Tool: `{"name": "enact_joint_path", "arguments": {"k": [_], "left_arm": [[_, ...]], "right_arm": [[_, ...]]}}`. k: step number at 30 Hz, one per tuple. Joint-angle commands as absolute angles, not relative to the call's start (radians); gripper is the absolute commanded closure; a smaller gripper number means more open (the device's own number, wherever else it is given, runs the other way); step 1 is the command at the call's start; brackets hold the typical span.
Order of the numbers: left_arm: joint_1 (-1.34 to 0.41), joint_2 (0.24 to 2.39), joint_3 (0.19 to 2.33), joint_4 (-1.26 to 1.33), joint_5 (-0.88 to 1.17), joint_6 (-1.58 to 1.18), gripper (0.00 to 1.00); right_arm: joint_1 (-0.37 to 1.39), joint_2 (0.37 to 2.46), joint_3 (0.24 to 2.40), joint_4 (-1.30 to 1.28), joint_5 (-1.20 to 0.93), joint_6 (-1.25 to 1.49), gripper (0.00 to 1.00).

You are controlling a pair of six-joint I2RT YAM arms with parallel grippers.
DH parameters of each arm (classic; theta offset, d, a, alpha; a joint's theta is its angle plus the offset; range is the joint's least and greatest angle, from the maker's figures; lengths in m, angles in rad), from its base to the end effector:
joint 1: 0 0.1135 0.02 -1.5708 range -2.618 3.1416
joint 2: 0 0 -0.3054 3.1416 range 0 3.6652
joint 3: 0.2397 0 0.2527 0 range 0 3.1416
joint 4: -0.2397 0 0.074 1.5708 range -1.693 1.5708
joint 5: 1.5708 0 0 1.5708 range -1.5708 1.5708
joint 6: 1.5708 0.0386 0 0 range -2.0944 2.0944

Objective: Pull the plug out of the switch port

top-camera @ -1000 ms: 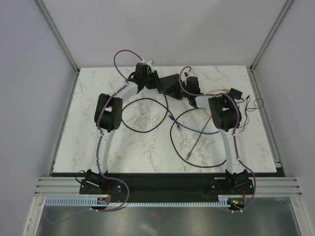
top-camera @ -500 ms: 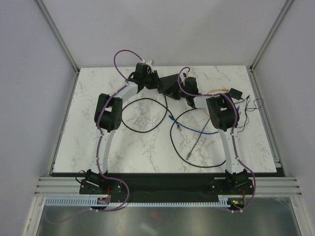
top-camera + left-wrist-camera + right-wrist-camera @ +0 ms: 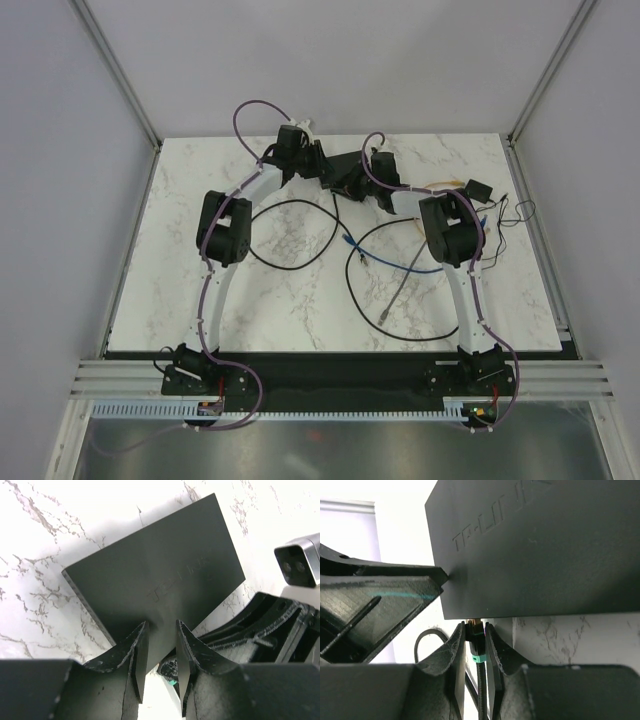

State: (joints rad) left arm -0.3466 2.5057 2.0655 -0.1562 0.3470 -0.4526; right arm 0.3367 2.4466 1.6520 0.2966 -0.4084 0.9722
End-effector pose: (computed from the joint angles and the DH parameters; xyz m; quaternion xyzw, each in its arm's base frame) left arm 0.5642 -0.2177 0.1826 0.0346 0.8734 -0.3199 0.3654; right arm 0.5287 0.2013 0.1237 0.1645 0.8319 0.4429 0.2909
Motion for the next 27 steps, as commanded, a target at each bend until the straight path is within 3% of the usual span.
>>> {"name": "enact_joint_path", "arguments": {"k": [1, 5, 7, 13, 20, 22, 23, 27], "left_arm": [[-0.347, 2.549, 2.115, -0.221, 0.365, -0.48, 0.64], [-0.347, 2.565, 2.138, -0.23, 0.379, -0.488, 0.65], [-0.347, 2.576, 2.144, -0.232, 0.387, -0.492, 0.65], [-0.344, 2.589, 2.161, -0.241, 0.399, -0.505, 0.65], [-0.342, 2.608, 2.18, -0.241, 0.42, -0.526, 0.67], [-0.341, 2.608, 2.183, -0.242, 0.42, -0.523, 0.67], [-0.341, 2.608, 2.183, -0.242, 0.42, -0.523, 0.67], [-0.341, 2.582, 2.171, -0.242, 0.394, -0.491, 0.67]], "right_arm": [[0.344, 2.421, 1.585, 0.046, -0.293, 0.905, 1.0], [0.386, 2.37, 1.632, -0.095, -0.051, 0.74, 1.0], [0.359, 2.378, 1.582, 0.085, -0.267, 0.813, 1.0], [0.341, 2.447, 1.468, 0.417, -0.509, 1.136, 1.0], [0.339, 2.381, 1.439, 0.152, -0.272, 1.002, 1.0], [0.356, 2.346, 1.48, 0.003, -0.133, 0.874, 1.0], [0.367, 2.336, 1.503, -0.065, 0.043, 0.835, 1.0], [0.38, 2.345, 1.548, -0.069, 0.1, 0.744, 1.0]]}}
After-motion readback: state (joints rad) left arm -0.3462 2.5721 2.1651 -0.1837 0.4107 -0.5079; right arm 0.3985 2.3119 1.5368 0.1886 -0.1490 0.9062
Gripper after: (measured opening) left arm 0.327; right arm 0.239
